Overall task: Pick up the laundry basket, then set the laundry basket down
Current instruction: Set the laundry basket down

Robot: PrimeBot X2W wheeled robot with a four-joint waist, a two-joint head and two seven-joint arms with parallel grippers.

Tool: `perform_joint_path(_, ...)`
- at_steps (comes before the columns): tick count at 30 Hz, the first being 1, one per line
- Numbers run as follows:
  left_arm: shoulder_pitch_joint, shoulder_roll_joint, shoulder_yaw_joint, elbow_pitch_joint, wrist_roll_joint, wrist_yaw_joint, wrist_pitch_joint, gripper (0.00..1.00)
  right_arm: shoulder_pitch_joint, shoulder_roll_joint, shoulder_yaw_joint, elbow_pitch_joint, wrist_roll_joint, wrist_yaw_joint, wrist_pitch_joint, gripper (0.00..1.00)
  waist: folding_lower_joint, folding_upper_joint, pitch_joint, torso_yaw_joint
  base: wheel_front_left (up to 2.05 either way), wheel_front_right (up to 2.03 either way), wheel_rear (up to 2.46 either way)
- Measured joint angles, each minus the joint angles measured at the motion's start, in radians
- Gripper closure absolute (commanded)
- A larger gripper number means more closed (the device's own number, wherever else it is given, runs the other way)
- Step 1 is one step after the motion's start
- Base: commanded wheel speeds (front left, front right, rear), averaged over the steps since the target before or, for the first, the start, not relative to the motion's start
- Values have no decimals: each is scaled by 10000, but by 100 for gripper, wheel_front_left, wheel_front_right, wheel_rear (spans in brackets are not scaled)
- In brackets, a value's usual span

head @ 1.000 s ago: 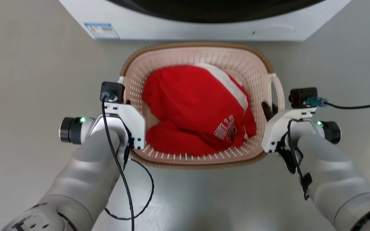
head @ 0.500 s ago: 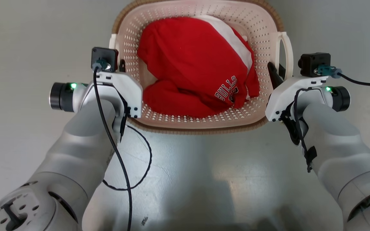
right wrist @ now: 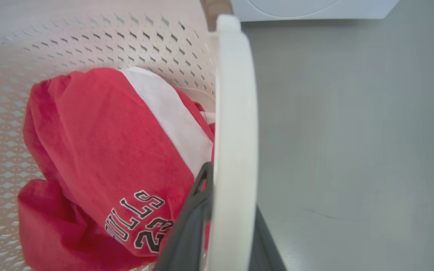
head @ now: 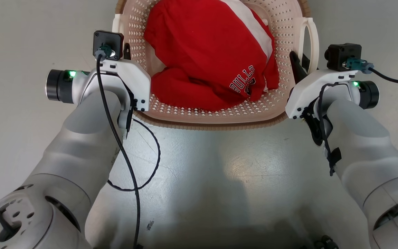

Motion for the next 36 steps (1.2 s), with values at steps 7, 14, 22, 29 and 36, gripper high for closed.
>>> perform_joint_path(7, -199, 4, 75, 2, 167, 25, 2, 100, -77, 12, -50, -4, 15, 0, -84, 100, 0, 0, 211, 21, 0, 0, 0)
perform_joint_path(14, -230, 23, 142, 2, 238, 35, -19, 100, -170, 10, 90, -17, 197, 0, -84, 100, 0, 0, 305, -17, 0, 0, 0)
perform_joint_path(22, -260, 21, 171, 2, 322, 36, -31, 100, -197, 10, 148, -17, 297, 0, -84, 100, 0, 1, 355, -41, 0, 0, 0)
perform_joint_path(29, -266, 19, 148, 2, 341, 65, -29, 100, -199, 10, 219, -17, 399, 0, -84, 100, 0, 0, 342, -45, 0, 0, 0)
perform_joint_path(36, -269, 27, 148, 2, 339, 67, -29, 100, -205, 10, 251, -17, 454, 0, -84, 100, 0, 1, 338, -57, 0, 0, 0)
